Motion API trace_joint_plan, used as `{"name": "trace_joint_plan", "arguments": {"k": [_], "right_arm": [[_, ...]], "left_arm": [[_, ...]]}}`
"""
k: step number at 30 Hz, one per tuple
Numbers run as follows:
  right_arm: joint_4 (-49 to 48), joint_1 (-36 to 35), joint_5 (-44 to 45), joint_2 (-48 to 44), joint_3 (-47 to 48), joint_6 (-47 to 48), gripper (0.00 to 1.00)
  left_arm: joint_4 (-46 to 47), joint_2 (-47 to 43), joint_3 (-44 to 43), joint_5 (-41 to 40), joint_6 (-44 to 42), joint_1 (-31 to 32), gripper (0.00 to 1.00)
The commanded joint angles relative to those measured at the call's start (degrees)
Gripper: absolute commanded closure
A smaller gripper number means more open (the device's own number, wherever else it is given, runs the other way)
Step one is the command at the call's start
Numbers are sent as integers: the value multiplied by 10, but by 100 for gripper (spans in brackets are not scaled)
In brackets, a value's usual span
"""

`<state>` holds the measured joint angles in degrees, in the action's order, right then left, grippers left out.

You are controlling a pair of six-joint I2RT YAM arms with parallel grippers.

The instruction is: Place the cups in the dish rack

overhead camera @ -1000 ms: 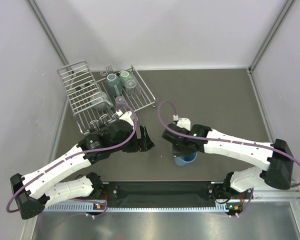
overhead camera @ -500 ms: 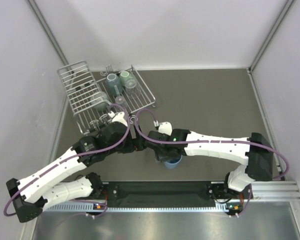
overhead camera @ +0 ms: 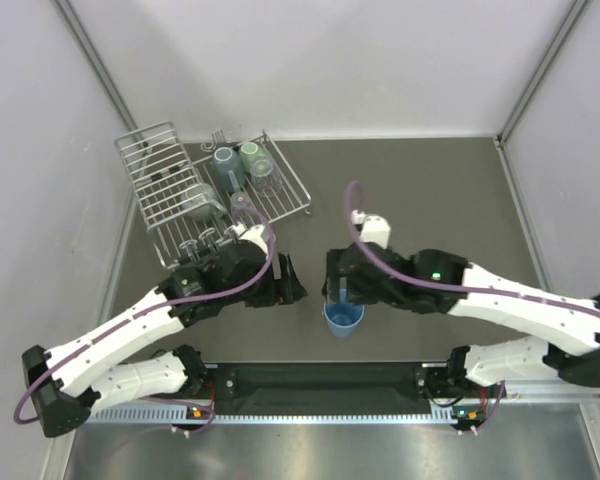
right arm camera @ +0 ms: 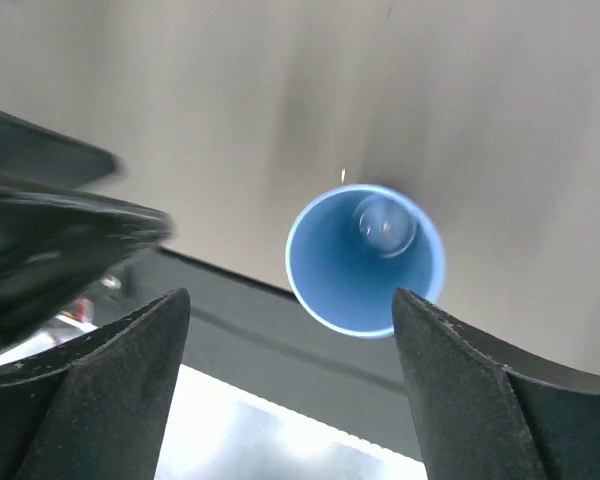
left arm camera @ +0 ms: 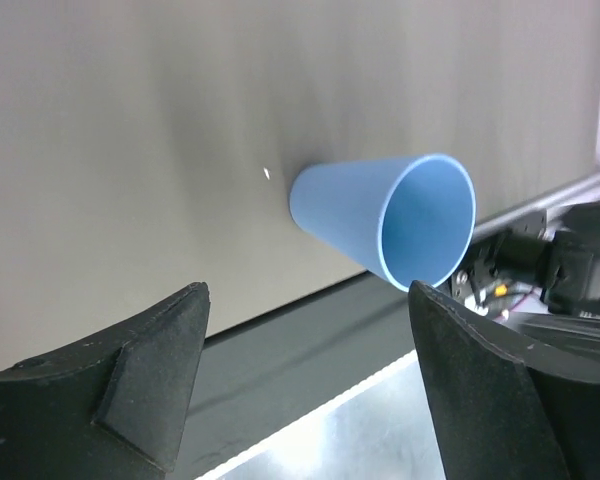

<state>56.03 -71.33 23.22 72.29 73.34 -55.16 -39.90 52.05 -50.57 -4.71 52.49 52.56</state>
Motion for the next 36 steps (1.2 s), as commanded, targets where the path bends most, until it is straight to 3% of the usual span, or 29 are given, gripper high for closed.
{"name": "trace_joint_plan", "arguments": {"k": [1,10,23,28,31,34,35,36], "right_arm": [[52,22,71,-86,15,-14,18],[86,120,61,-238,-59,-26,14],[68,130,27,-239,-120,-21,12],[59,134,24,-245,-124,-15,12],[52,138,19,-250,-125,-13,12],[45,139,9,-252,-129,-9,12],[30,141,-9,-248,-132,1,12],[29,141,-9,-246,-133,1,12]], "left_arm": [[54,44,-13,74,-30,1,17],[69,160,-44,127,-43,11,22],[124,234,-52,129,-23,38,27],[134,257,-50,127,-25,42,45],[139,269,-49,128,-25,45,51],[140,276,-50,126,-27,46,65],[135,274,-50,123,-31,46,92],[134,272,-50,123,-31,46,93]]}}
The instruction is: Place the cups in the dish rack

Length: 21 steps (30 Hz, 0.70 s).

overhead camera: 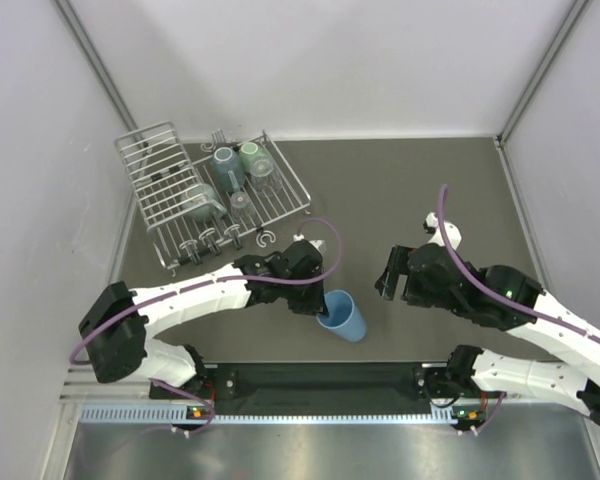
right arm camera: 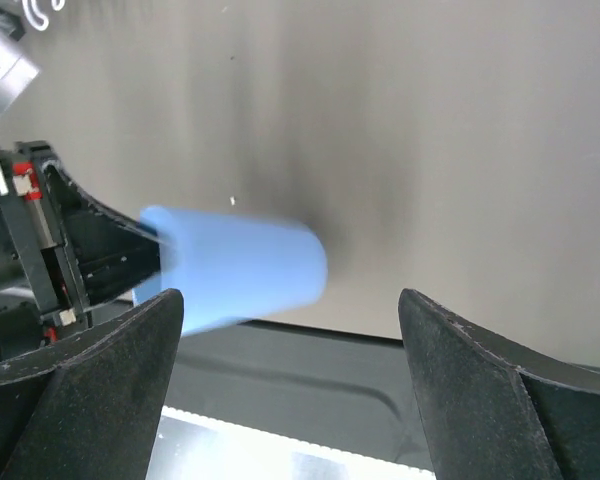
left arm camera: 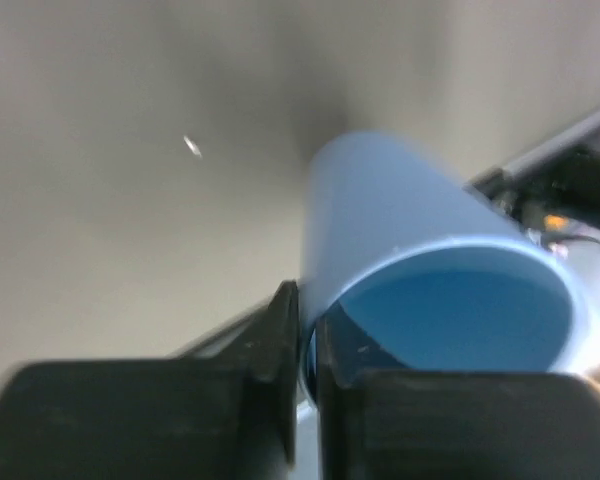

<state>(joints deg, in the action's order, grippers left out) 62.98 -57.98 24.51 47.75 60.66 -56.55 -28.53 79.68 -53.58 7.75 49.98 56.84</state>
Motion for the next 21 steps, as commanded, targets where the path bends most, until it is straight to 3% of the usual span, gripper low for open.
{"name": "trace_joint_plan", "arguments": {"k": [1,5,14,21], "right_arm": [[-45,7,-37,3,-6,18,12],[-93,8,-81,9,-12,33,11],[-249,8,-151,-16,-14,59,0],[-401,18,-152,-11,-28,-29,0]], "left_arm": [[17,-9,-20,-4,-8,3,100],[15,-54,-14,-23,-16,2,100],[37,-265,-5,-159,-27,-1,100],[199,-464,89,-243,-80,-1,100]]}}
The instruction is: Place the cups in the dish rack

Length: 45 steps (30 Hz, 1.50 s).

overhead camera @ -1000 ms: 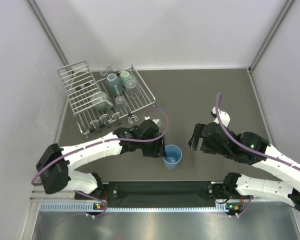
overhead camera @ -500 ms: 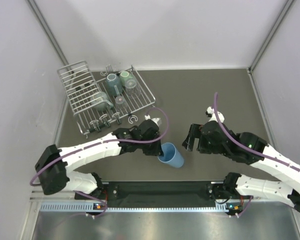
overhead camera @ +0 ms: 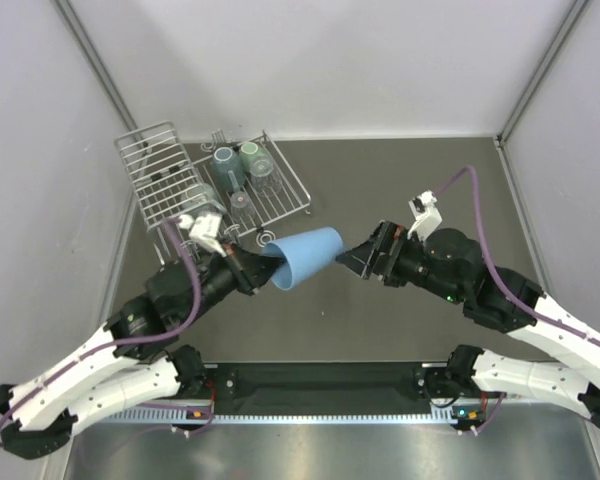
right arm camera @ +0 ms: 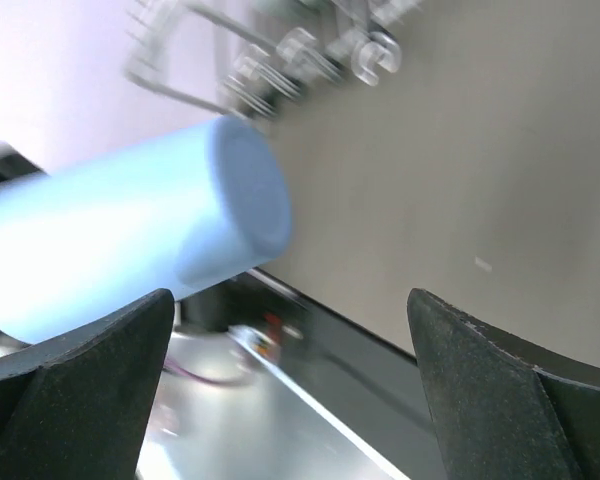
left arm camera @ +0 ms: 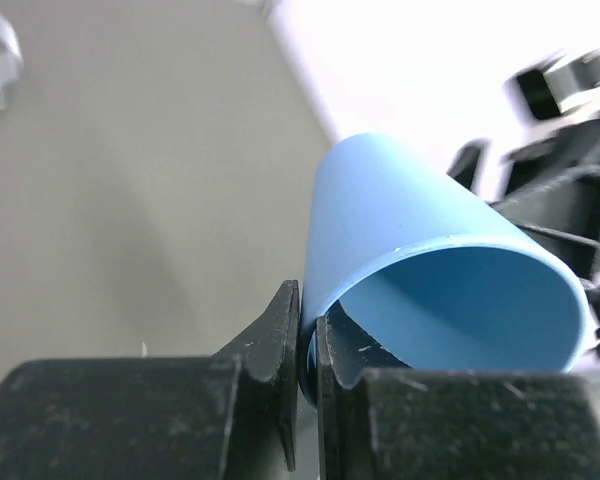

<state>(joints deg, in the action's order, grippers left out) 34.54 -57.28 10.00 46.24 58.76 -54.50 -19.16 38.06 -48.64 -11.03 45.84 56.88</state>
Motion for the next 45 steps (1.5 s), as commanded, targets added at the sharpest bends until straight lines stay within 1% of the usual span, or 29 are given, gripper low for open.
{"name": "trace_joint_plan", "arguments": {"k": [1,2,4,5,6,8,11,15,19,20,23,24,25,26,27,28,29,30,31,32,34,35,36,37,38,39,41,42,45], "right_arm": [[-143,12,-11,6,-14,-68,0],[-196,16,-14,11,-25,-100,0],[-263,16,-19,17,-38,-125,0],[-326,18,-18,19,-44,-153,0],[-358,17,-19,28,-56,-164,0],[-418,17,-27,52,-57,-187,0],[-439,17,-43,84,-38,-199,0],[-497,17,-75,139,-26,-228,0],[-531,16,-90,170,-21,-242,2],[-540,14,-93,174,-22,-248,5],[-556,12,-96,184,-20,-253,26],[-559,12,-97,186,-18,-254,41],[-563,12,-96,189,-19,-250,50],[-565,12,-97,191,-16,-245,58],[-559,13,-96,192,-12,-237,71],[-549,16,-93,191,-8,-219,78],[-524,19,-89,193,6,-204,90],[-508,24,-80,197,16,-189,97],[-488,35,-75,199,27,-150,100],[-453,40,-67,204,48,-132,100],[-434,59,-51,212,66,-85,100],[-424,66,-48,222,82,-67,100],[-416,70,-32,229,92,-47,100],[-407,75,-21,237,115,-1,100],[-397,75,-10,259,129,24,100],[-388,75,10,271,142,77,100],[-383,75,27,315,179,129,100],[-381,74,50,331,189,153,100],[-391,74,94,394,227,255,100]], "left_arm": [[152,-61,50,-63,-50,-2,100],[166,-79,60,-74,-60,-2,100],[177,-87,67,-87,-84,-2,100],[185,-90,68,-93,-91,-2,100],[185,-91,69,-93,-102,-2,100],[215,-96,73,-93,-109,-2,100],[229,-105,82,-92,-114,-2,100],[265,-114,99,-90,-110,-2,100],[267,-119,106,-87,-105,-2,100],[263,-120,106,-90,-103,-2,100],[236,-126,105,-108,-99,-2,100],[226,-127,105,-116,-94,-2,100],[218,-128,104,-124,-90,-2,100],[201,-126,104,-144,-88,-2,94],[184,-125,96,-152,-78,-2,83],[136,-121,90,-160,-71,-2,65],[109,-119,75,-184,-61,-2,38],[77,-116,64,-202,-49,-2,23],[36,-107,53,-225,-32,-2,14],[-30,-105,31,-254,-7,-2,3],[-100,-99,15,-289,20,-2,2],[-162,-100,-2,-304,50,-2,2],[-186,-101,-9,-332,61,-2,2],[-207,-105,-14,-343,70,-2,2],[-227,-107,-24,-353,79,-2,2],[-247,-111,-27,-360,79,-2,2],[-260,-121,-34,-362,73,-2,2],[-264,-126,-36,-363,70,-2,2],[-266,-135,-42,-358,54,-2,2]]}}
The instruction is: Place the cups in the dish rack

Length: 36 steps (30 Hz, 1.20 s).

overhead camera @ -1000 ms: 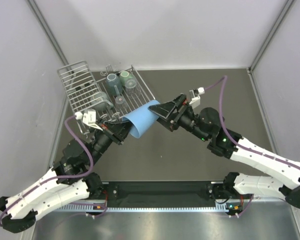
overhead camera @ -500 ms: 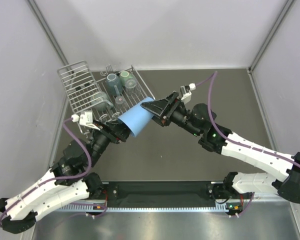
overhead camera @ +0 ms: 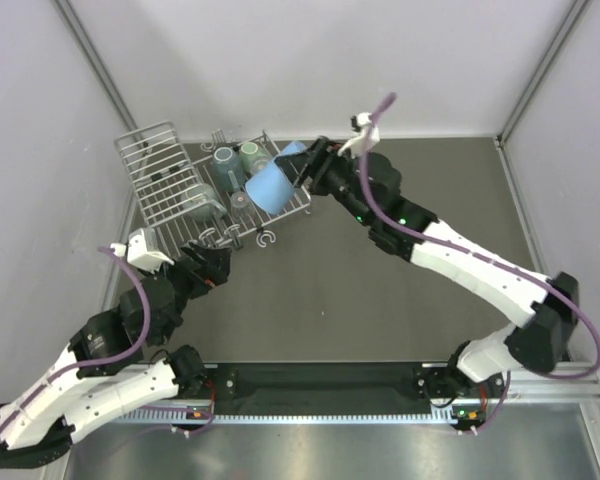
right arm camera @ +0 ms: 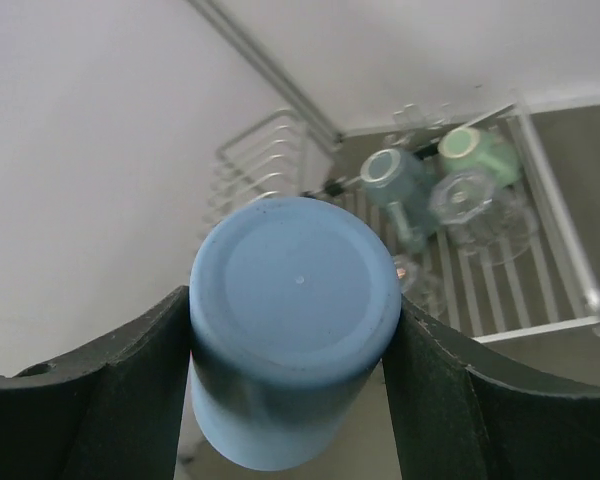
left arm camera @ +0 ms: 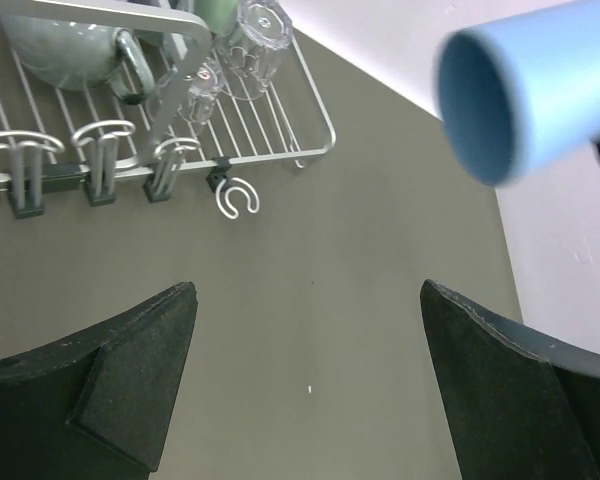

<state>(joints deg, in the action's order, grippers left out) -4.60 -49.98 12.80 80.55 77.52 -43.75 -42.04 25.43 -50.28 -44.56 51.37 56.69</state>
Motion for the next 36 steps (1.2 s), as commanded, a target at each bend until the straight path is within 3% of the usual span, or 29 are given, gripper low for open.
{"name": "trace_joint_plan", "arguments": {"k": [1,7,16,36], "right_arm": [[-2,1,75,68,60,166,100],[-1,-5,144,222,161,269,100],[7,-7,191,353,271,332,100],[-7,-15,221,461,328,368,100]], "left_arm": [[-38,-11,-27,-24,-5,0,2],[-51,-5,-45,-18,-27,0,3],[-66,-11,-53,-27,-45,0,3],[-56,-18,-51,-48,-77,0,3]]}}
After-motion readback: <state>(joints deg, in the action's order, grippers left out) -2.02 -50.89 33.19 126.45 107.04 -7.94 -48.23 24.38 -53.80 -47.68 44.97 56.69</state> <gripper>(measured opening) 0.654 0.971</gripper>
